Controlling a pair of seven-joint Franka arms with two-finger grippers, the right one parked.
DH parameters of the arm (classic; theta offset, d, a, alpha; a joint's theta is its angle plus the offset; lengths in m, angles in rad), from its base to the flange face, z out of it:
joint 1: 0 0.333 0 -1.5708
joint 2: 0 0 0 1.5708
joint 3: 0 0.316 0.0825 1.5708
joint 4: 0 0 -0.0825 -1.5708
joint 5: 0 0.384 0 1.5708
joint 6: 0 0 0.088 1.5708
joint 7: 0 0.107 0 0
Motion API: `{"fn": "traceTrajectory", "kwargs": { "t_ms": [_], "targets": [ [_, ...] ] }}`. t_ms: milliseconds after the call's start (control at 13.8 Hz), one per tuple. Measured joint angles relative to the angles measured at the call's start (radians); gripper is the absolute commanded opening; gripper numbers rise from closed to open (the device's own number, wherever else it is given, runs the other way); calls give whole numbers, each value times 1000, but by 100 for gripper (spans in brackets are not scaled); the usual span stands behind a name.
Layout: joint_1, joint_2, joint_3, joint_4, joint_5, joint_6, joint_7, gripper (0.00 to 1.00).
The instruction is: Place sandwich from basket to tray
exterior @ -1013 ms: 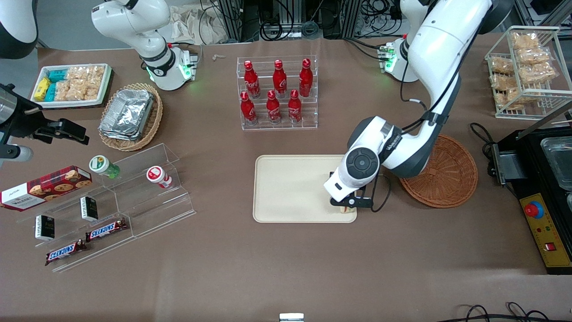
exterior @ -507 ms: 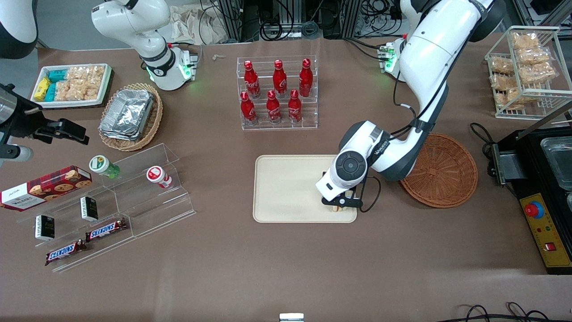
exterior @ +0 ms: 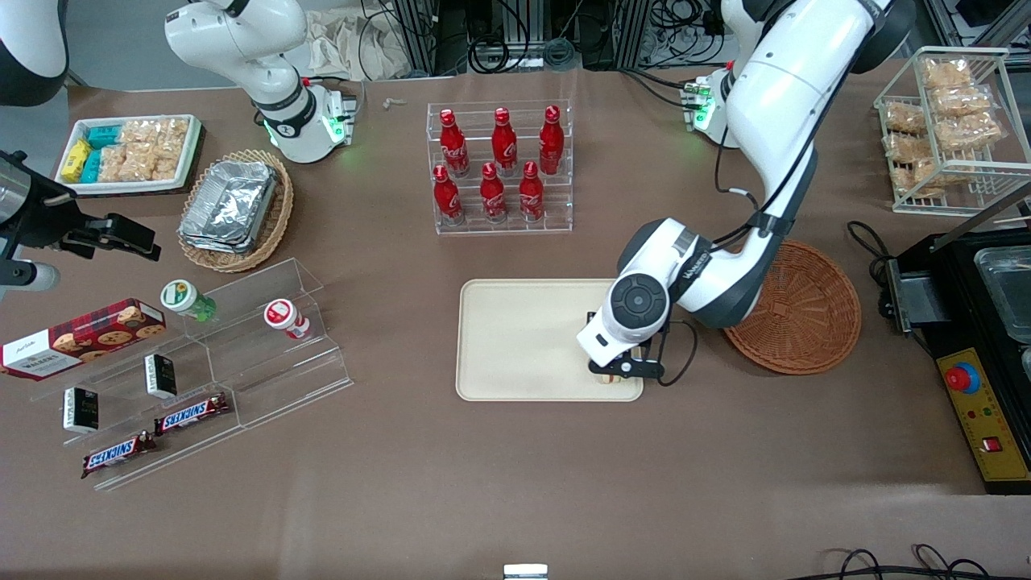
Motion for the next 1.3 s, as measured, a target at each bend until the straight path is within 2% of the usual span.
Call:
{"fn": "traceTrajectory", "kwargs": {
  "t_ms": [507,724,1013,1303],
  "targets": [
    [144,-202,7,15,16,-136,41,100],
    [199,-256,10,15,27,-151,187,100],
    [328,-347,14,17,27,-185,431,100],
    [396,-400,15,46,-16,-265,468,100]
  ]
}}
